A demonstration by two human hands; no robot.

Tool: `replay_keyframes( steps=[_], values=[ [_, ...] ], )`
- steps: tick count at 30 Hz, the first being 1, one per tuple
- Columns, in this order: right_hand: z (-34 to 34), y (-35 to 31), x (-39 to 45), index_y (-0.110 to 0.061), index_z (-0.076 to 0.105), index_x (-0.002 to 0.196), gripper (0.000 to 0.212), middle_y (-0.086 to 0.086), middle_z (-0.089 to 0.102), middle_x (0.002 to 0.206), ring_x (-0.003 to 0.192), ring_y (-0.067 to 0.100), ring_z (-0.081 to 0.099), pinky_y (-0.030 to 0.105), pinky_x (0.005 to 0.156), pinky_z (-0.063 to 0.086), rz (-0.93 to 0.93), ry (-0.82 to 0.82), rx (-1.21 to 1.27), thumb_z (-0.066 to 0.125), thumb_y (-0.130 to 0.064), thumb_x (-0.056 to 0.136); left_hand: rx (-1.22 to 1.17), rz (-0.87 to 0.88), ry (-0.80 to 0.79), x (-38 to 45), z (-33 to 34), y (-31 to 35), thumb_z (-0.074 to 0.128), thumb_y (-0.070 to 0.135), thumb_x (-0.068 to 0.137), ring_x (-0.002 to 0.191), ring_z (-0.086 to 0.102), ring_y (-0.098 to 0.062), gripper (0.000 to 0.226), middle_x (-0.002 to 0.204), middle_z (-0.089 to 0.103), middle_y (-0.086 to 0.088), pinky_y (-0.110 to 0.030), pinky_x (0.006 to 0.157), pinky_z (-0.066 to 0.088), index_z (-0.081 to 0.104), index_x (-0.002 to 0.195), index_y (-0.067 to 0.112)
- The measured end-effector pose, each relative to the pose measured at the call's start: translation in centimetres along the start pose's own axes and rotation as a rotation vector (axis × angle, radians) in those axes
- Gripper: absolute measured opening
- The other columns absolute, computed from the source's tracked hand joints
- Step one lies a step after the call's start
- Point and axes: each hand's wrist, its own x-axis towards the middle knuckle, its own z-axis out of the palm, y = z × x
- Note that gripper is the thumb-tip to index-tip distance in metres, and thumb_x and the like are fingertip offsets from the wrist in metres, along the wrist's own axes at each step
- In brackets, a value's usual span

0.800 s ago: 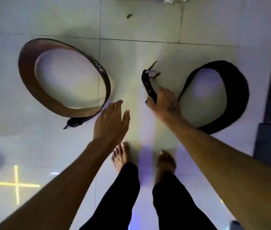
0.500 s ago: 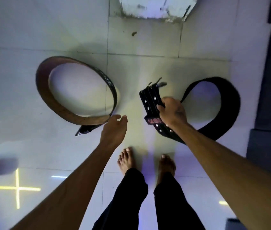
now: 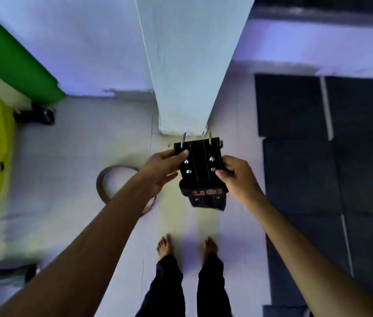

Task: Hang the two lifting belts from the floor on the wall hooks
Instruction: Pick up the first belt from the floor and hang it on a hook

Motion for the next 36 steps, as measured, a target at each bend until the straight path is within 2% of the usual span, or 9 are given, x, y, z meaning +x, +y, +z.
replay_keyframes(
  steps=[3,6,10,15,19,22,24,28,36],
  values=[
    [-3.9,-5.5,-2.3,-0.006,0.066,0.091,0.015,0.01,0.073,0.082,0.077,0.023,0.067,0.046,0.076,0.053,-0.102,0.019,0.079,0.06,-0.015,0.08,0.064,0.112,0.063,-5.6,1.8,5.9,0.065,0.046,0.089,0.099,0.067,-0.009,0.041,0.106,0.076,0.004,-0.035,0.102,0.042,0.072,0.115,0.015],
    [-7.7,-10.8,-4.3,-0.004,0.068,0.094,0.011,0.006,0.072,0.08,0.076,0.016,0.065,0.04,0.077,0.051,-0.172,0.012,0.112,0.062,-0.005,0.086,0.246,0.206,0.135,-10.4,2.9,11.2,0.061,0.056,0.089,0.095,0.067,-0.014,0.054,0.113,0.075,-0.006,-0.033,0.095,0.046,0.072,0.113,0.009],
    [-11.9,-18.3,-6.4,-0.002,0.068,0.099,0.015,0.009,0.074,0.093,0.087,0.013,0.067,0.033,0.089,0.051,-0.256,-0.011,0.209,0.059,0.005,0.089,0.246,0.487,0.142,-16.3,3.8,18.2,0.063,0.038,0.095,0.098,0.066,-0.016,0.041,0.116,0.074,-0.01,-0.034,0.101,0.052,0.07,0.12,0.007],
    [-17.3,-28.9,-8.3,-0.017,0.068,0.092,0.025,-0.006,0.072,0.086,0.079,0.0,0.067,0.013,0.077,0.052,-0.444,0.003,0.303,0.056,0.005,0.091,0.134,0.888,0.152,-24.1,5.1,25.8,0.058,0.017,0.099,0.075,0.067,-0.006,0.02,0.091,0.072,0.002,-0.024,0.072,0.059,0.066,0.116,0.011],
    [-20.7,-35.6,-9.8,-0.009,0.065,0.102,0.017,0.003,0.069,0.094,0.088,0.009,0.063,0.022,0.082,0.049,-0.631,0.012,0.304,0.05,-0.002,0.097,0.175,1.12,0.205,-29.7,5.6,31.6,0.058,0.013,0.099,0.062,0.065,-0.006,0.007,0.079,0.069,0.001,-0.027,0.06,0.057,0.062,0.1,0.019],
    [-22.5,-39.7,-10.5,-0.015,0.062,0.088,0.018,-0.003,0.06,0.081,0.079,0.01,0.054,0.033,0.073,0.042,-0.755,0.056,0.299,0.049,-0.023,0.099,0.213,1.295,0.266,-33.6,6.3,35.7,0.06,0.009,0.098,0.066,0.063,-0.007,0.008,0.085,0.064,-0.007,-0.025,0.058,0.055,0.06,0.1,0.016],
    [-24.1,-42.4,-11.4,-0.016,0.062,0.085,0.025,-0.01,0.064,0.076,0.075,0.007,0.06,0.035,0.073,0.044,-0.803,0.097,0.294,0.051,-0.033,0.099,0.185,1.361,0.294,-35.5,7.0,37.8,0.061,0.009,0.097,0.065,0.064,-0.008,0.007,0.083,0.067,-0.004,-0.024,0.059,0.056,0.062,0.1,0.015],
    [-26.9,-47.2,-14.3,-0.019,0.066,0.112,0.029,0.003,0.073,0.109,0.103,0.018,0.069,0.04,0.095,0.054,-0.954,0.125,0.348,0.062,-0.037,0.09,0.044,1.422,0.272,-39.2,8.5,41.7,0.061,0.013,0.097,0.06,0.061,-0.016,0.003,0.078,0.069,-0.008,-0.026,0.051,0.054,0.065,0.097,0.014],
    [-28.8,-50.6,-15.8,-0.024,0.065,0.108,0.033,-0.013,0.076,0.095,0.094,0.005,0.069,0.019,0.078,0.056,-1.196,0.221,0.569,0.072,-0.02,0.077,-0.07,1.553,0.295,-46.6,12.1,48.9,0.063,0.015,0.096,0.043,0.057,-0.004,0.005,0.065,0.063,-0.001,-0.018,0.043,0.048,0.065,0.099,0.012]
  ],
)
